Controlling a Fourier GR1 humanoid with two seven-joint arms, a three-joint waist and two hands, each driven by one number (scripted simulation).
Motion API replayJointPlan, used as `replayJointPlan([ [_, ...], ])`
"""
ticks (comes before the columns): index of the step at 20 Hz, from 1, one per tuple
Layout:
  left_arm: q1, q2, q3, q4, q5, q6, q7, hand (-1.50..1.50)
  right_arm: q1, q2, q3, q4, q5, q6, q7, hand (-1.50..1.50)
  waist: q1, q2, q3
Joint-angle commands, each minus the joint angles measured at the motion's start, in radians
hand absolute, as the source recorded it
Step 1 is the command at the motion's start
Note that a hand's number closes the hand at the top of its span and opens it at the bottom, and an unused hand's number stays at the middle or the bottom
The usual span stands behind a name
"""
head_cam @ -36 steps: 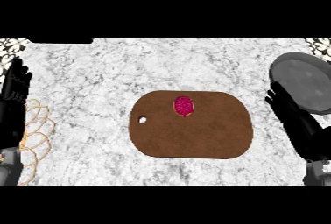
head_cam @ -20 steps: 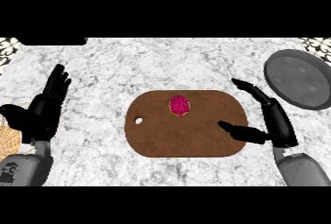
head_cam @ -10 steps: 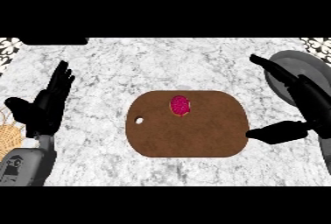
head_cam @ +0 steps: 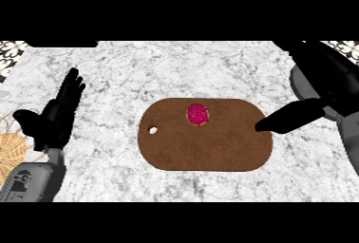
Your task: Pick the cupcake from the cutting board and place it in the pan
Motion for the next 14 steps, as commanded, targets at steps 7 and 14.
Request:
replayJointPlan([
  [7,0.024,-0.018,0.011,-0.01,-0.016,-0.035,-0.014,0.0,-0.119,0.242,0.049,0.062,-0.004,0.066,0.116,-1.5,-0.001,-0.001,0.001],
  [14,-0.034,-0.016,0.051,0.046,-0.018,-0.047,0.007,0.0,-0.078,0.346,0.134,0.136,0.14,0.051,0.159,-1.5,-0.006,0.001,0.001],
])
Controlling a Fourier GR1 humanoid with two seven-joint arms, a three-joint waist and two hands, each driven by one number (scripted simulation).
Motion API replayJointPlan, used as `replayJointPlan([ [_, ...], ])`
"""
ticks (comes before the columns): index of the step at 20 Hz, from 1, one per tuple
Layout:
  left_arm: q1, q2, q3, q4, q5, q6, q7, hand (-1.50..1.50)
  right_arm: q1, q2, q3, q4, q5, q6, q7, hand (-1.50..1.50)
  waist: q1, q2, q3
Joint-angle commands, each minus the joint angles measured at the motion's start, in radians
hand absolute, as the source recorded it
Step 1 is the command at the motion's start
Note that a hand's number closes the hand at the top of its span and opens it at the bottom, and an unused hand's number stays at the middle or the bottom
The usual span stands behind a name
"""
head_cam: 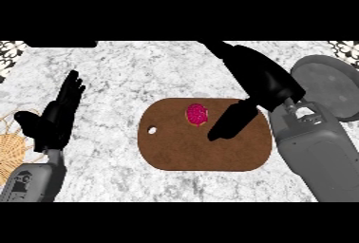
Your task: Pick the cupcake from the cutting board and place it in the pan
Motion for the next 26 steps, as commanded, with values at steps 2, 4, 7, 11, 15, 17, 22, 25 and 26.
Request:
replayJointPlan([
  [2,-0.026,0.01,0.044,0.055,0.008,-0.031,-0.037,0.0,-0.009,0.09,0.032,0.086,0.108,-0.023,0.023,-1.5,0.0,0.001,0.0],
  [4,-0.039,-0.014,0.018,-0.015,0.001,-0.007,0.047,0.0,0.05,0.097,0.031,0.025,0.128,-0.031,0.054,-1.5,-0.003,-0.001,0.001],
  [7,-0.009,-0.016,0.029,0.012,-0.005,-0.026,0.006,0.0,0.122,0.069,0.039,0.021,0.189,-0.02,0.016,-1.5,-0.006,0.0,0.0],
  [11,0.002,-0.012,0.025,-0.074,-0.016,-0.017,0.075,0.0,0.121,0.047,-0.022,0.113,0.178,0.042,-0.04,-1.5,-0.001,0.0,0.001],
  [15,0.004,-0.012,0.035,-0.078,-0.017,-0.04,0.071,0.0,0.054,0.123,-0.047,0.236,0.187,0.063,-0.061,-1.5,0.003,0.001,0.001],
  [17,0.021,-0.034,0.035,-0.022,-0.038,-0.035,-0.013,0.0,0.055,0.117,-0.049,0.285,0.193,0.081,-0.134,-1.5,0.003,0.002,0.0],
  [22,-0.025,-0.051,0.025,-0.074,-0.054,-0.015,0.09,0.0,0.041,0.145,-0.059,0.284,0.215,0.147,-0.13,-1.5,0.001,0.001,0.001],
  [25,-0.013,-0.017,0.067,-0.016,-0.044,-0.066,0.017,0.0,0.066,0.187,-0.028,0.282,0.273,0.133,-0.113,-1.5,-0.001,0.001,0.0],
  [26,-0.012,-0.073,0.037,-0.035,-0.069,-0.009,0.026,0.0,0.023,0.184,-0.047,0.389,0.298,0.109,-0.178,-1.5,0.002,0.002,0.0],
])
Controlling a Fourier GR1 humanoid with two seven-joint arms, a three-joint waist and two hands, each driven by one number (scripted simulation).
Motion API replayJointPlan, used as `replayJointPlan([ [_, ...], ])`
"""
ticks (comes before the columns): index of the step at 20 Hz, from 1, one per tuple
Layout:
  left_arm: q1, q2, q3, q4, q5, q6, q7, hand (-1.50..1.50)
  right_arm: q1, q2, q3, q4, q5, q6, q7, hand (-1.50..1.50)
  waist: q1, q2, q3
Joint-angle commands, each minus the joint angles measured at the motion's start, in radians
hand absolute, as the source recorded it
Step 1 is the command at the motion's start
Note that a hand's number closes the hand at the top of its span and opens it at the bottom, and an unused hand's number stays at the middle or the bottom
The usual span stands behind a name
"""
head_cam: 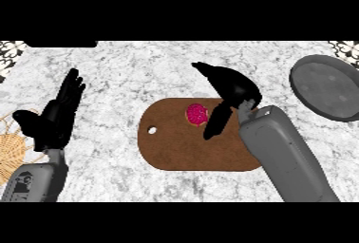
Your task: Pick the cupcake from the cutting board and place it in the pan
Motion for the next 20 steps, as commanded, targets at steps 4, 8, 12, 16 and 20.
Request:
replayJointPlan([
  [4,0.021,0.0,0.027,0.032,0.003,-0.032,-0.057,0.0,0.003,0.014,0.025,0.077,0.084,0.046,-0.028,-1.5,-0.001,0.0,0.0],
  [8,0.069,-0.016,-0.002,-0.029,-0.015,-0.025,-0.024,0.0,0.028,0.046,0.08,0.059,0.148,0.064,0.053,-1.5,0.0,-0.002,0.0],
  [12,0.017,-0.008,0.016,-0.037,-0.006,-0.031,0.032,0.0,-0.052,0.05,0.031,0.149,0.174,0.108,0.037,-1.5,0.001,0.0,0.0],
  [16,-0.026,0.026,0.064,0.015,0.025,-0.073,0.033,0.0,-0.045,0.046,0.015,0.192,0.19,0.109,-0.031,-1.5,0.0,0.0,0.0],
  [20,-0.051,0.006,0.068,0.027,0.005,-0.046,0.025,0.0,-0.013,0.125,0.077,0.209,0.231,0.048,0.027,-1.5,0.0,0.0,0.0],
])
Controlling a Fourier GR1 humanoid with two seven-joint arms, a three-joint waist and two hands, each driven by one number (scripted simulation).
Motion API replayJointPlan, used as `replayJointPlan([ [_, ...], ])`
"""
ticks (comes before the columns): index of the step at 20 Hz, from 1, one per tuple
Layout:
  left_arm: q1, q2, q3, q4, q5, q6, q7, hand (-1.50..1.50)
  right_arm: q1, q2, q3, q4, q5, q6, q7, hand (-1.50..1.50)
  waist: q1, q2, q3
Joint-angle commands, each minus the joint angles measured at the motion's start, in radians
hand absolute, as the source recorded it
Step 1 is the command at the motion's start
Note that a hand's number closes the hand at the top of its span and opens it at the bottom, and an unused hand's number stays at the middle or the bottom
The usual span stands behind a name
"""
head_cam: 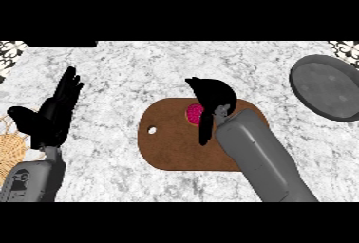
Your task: Pick the cupcake from the cutting board and place it in the pan
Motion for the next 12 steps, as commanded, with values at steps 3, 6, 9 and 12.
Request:
replayJointPlan([
  [3,-0.018,-0.014,-0.006,0.026,-0.03,0.008,-0.003,0.0,-0.051,0.029,0.01,0.143,0.044,-0.059,-0.039,-1.5,0.004,0.001,0.0],
  [6,0.003,-0.003,0.011,0.039,-0.013,-0.026,-0.052,0.0,-0.062,0.03,0.012,0.211,0.05,-0.061,-0.066,-1.5,0.004,0.002,0.0],
  [9,0.018,-0.018,0.006,-0.027,-0.014,-0.003,0.004,0.0,-0.008,0.03,0.062,0.184,0.032,-0.077,-0.044,-1.5,0.005,0.0,0.0],
  [12,-0.059,-0.023,0.023,0.117,-0.033,0.002,-0.061,0.0,0.002,0.016,0.001,0.181,0.064,-0.02,-0.099,-1.5,-0.005,0.001,0.0],
])
